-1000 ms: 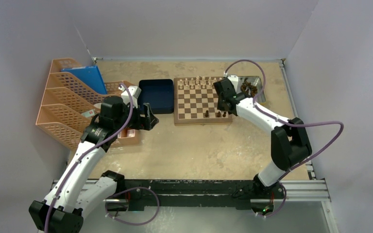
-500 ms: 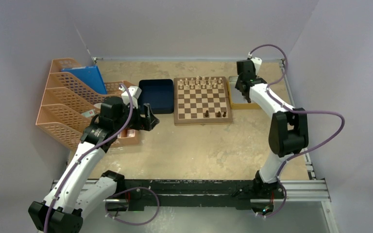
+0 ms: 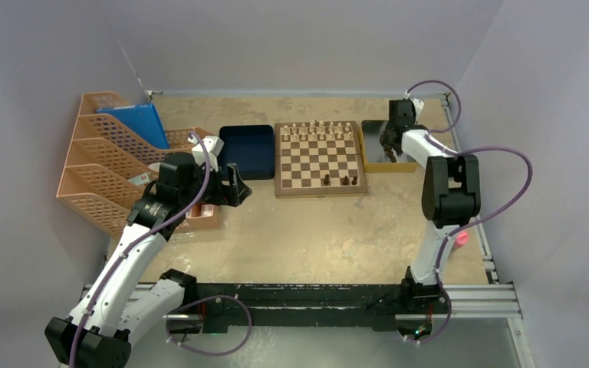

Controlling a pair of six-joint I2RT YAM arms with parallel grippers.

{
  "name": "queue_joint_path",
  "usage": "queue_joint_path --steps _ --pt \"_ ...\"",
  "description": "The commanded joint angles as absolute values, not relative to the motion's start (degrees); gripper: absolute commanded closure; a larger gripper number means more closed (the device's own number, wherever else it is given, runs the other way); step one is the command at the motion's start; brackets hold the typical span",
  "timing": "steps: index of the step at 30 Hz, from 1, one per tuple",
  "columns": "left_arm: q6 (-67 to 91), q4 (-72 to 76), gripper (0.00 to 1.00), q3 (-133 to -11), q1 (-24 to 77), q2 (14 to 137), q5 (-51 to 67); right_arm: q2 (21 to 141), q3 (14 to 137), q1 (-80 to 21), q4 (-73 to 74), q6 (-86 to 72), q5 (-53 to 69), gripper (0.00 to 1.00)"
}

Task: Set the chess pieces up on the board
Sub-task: Pick up the chess piece from the storage box.

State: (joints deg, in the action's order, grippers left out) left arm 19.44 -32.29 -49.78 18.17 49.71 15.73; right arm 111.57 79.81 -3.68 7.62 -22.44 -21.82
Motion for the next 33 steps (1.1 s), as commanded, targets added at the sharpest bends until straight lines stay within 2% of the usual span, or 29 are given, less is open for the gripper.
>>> queue_joint_path --steps 1,6,33 --pt "19.2 -30.9 0.16 -49.7 18.5 49.7 16.0 112.3 82.6 -3.7 3.7 -20.4 -20.0 0.60" --pt "19.2 -31.0 0.16 -49.8 18.5 49.9 15.6 113.7 82.1 -3.6 3.3 -20.4 -20.8 0.59" --pt "19.2 -31.1 0.16 -49.8 18.5 50.0 15.4 113.3 82.7 -3.8 3.8 -20.3 -23.7 0.83"
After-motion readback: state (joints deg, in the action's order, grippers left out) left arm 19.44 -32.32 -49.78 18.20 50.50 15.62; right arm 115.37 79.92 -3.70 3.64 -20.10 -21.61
